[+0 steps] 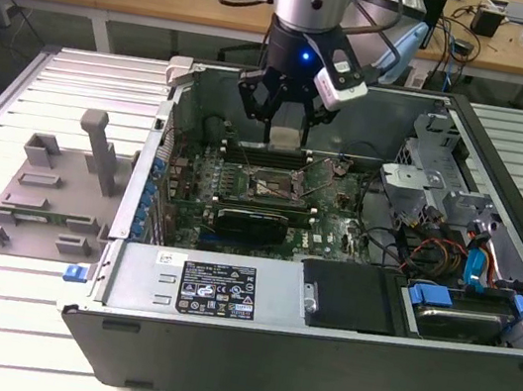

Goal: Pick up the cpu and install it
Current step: 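Pick up the cpu and move it towards the insertion slot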

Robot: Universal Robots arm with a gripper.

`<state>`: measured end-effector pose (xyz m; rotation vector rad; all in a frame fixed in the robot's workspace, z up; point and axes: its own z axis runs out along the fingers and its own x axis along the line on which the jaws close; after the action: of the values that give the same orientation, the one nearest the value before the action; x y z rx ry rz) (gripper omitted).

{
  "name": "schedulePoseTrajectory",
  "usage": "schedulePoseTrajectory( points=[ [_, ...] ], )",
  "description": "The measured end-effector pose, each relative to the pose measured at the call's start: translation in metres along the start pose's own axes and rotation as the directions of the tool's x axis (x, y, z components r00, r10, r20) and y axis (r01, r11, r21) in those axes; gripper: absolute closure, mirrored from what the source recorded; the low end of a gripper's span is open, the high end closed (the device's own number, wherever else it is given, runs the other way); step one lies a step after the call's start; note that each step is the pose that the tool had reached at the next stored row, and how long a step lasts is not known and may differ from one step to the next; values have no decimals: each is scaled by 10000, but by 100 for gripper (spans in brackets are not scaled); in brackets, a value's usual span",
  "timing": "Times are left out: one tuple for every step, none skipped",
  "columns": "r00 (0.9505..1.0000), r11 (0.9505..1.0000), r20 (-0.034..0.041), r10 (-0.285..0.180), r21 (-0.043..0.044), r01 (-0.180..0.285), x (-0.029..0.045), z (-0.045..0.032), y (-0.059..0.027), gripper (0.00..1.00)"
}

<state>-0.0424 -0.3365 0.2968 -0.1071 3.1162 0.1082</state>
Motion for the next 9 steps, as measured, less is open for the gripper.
schedulePoseTrajectory(
  points=[
    [10000, 10000, 1, 1, -7, -1, -2, 15, 1, 45],
    [10000, 10000, 1, 8, -10, -8, -5, 30, 2, 45],
    [10000, 10000, 1, 16, -10, -16, -6, 40, 2, 45],
    [10000, 10000, 5, 49, -11, -49, -9, 60, 2, 45],
    [9999, 9999, 8, 100, -10, -100, -10, 76, 2, 45],
    [9999, 9999, 10, 129, -9, -129, -11, 83, 2, 45],
    [9999, 9999, 12, 164, -8, -164, -11, 91, 2, 45],
    [9998, 9998, 14, 205, -7, -205, -11, 98, 2, 45],
    [9997, 9997, 17, 240, -5, -240, -12, 104, 3, 45]
  ],
)
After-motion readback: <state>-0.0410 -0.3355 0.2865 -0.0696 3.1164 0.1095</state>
